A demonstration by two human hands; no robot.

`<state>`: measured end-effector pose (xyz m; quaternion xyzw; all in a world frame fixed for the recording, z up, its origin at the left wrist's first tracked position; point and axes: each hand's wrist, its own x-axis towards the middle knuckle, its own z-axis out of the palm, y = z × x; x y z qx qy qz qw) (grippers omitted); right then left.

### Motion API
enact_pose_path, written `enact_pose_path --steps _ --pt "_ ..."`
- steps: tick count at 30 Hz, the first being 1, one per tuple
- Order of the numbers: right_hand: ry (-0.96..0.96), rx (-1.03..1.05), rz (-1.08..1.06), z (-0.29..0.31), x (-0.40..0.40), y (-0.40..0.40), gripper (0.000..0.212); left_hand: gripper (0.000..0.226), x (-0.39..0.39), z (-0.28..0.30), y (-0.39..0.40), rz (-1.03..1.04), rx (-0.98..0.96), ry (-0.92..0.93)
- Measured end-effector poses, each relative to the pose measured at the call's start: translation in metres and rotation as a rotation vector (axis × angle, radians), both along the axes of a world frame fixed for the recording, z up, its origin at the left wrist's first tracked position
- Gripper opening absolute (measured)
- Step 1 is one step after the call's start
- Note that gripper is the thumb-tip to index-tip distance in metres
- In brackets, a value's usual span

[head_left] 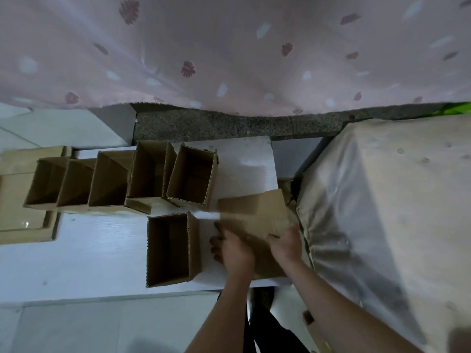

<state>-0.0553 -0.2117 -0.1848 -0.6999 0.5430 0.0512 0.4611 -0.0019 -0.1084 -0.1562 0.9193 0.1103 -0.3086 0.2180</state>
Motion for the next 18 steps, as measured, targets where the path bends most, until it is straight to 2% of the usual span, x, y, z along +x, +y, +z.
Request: enact_pose_path --steps 2,5,7,8,11,15,18 --pt "-0.050 0.021 -0.087 0.011 -0.008 -0.010 0.050 0.085 0.004 0.011 0.007 0.095 -0.132 0.045" --pt "-0.110 0.044 -0.132 0.035 -0.022 -0.020 0.044 0.033 -0.005 0.034 0.013 0.046 -0.251 0.021" --pt "-0.160 0.014 -0.133 0.056 -0.029 -0.022 0.047 0.017 -0.011 0.053 0.017 0.053 -0.365 -0.018" --pt "-0.185 -0.003 -0.128 0.068 -0.031 -0.022 0.049 0.018 -0.013 0.064 0.019 0.059 -0.424 -0.035" --pt "-0.257 -0.048 -0.115 0.106 -0.035 -0.016 0.054 0.044 -0.015 0.094 0.030 0.099 -0.556 -0.062" --pt "-0.344 -0.094 -0.044 0.146 -0.032 0.013 0.052 0.068 -0.018 0.131 0.058 0.146 -0.579 -0.164" --pt "-0.415 -0.096 0.013 0.169 -0.022 0.039 0.053 0.065 -0.016 0.151 0.086 0.207 -0.573 -0.264"
